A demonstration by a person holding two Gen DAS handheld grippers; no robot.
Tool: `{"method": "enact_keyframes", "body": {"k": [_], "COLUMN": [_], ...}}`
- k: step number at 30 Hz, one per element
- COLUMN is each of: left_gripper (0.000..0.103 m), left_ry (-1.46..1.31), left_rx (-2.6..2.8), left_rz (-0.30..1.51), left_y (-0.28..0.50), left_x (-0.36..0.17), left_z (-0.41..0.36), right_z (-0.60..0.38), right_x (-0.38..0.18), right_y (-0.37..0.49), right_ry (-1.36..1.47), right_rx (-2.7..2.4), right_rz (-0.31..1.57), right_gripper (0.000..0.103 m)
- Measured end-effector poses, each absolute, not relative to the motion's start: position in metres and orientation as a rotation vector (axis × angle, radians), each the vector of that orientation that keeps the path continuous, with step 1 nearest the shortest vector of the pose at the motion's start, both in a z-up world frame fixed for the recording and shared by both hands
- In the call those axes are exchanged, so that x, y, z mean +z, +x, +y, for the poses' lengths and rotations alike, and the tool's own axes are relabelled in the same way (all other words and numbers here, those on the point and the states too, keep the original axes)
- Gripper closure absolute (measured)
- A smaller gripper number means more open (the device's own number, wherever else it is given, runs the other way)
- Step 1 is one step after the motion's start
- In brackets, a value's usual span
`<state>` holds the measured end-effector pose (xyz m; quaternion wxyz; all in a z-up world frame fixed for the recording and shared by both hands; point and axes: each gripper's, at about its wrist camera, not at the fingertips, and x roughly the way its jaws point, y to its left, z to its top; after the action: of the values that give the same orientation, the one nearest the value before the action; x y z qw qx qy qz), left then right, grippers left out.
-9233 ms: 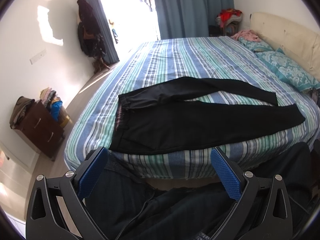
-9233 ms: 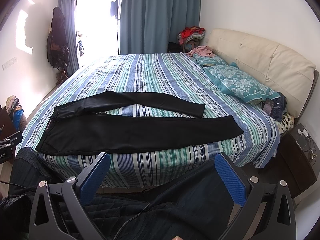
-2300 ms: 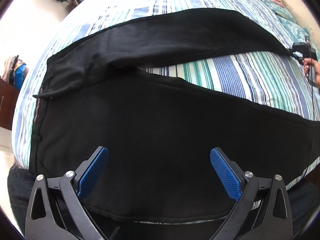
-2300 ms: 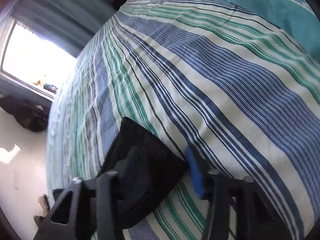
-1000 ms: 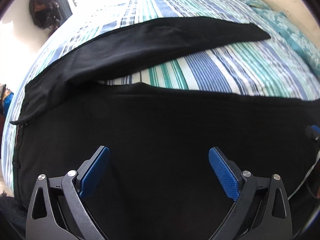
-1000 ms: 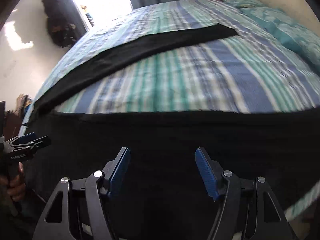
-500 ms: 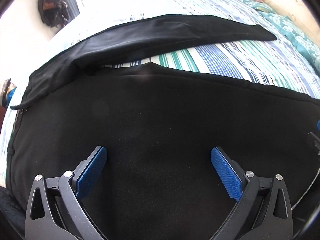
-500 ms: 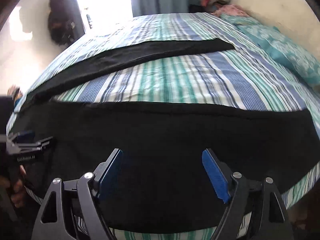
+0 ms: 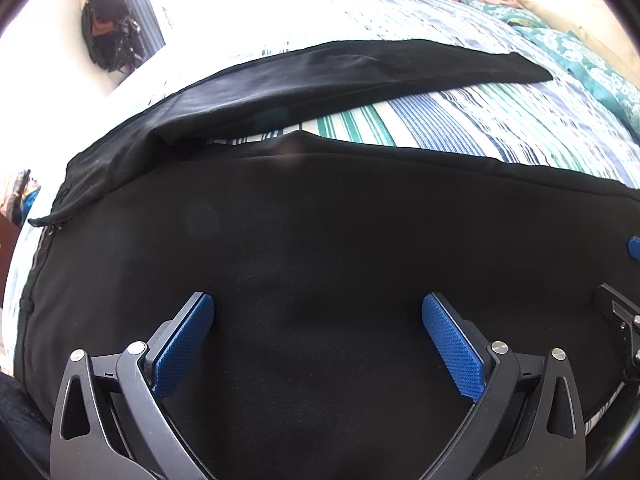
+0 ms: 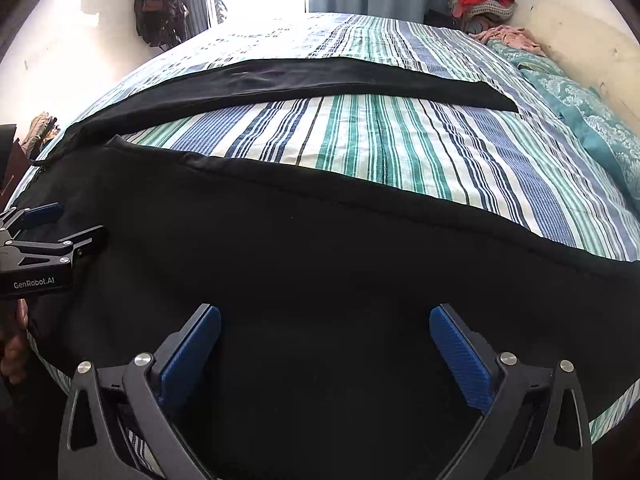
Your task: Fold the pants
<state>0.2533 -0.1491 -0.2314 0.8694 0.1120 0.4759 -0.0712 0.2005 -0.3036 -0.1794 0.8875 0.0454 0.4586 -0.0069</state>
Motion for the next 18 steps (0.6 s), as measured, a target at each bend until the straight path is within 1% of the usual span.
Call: {"method": "enact_keyframes", "body": {"k": [12, 18], "left_gripper": [0.000, 0.000], "left_ry": [0.229, 0.191], "left_rx": [-0.149, -0.149], "left_rz": [0.996, 1.051], "left_y": [0.2515, 0.2551], "left_x": [-0.2301, -0.2230], "left_z": [-0.1486, -0.1459], "right_z": [-0.3066, -0.3062], "right_x": [-0.1822, -0.1847], "right_y": [0.2055, 0.2011], "right_ry": [0.139, 0.141], "right_rx": [-0.031, -0.031], "right_rz": [0.949, 0.914], "right_gripper": [0.000, 0.000]}}
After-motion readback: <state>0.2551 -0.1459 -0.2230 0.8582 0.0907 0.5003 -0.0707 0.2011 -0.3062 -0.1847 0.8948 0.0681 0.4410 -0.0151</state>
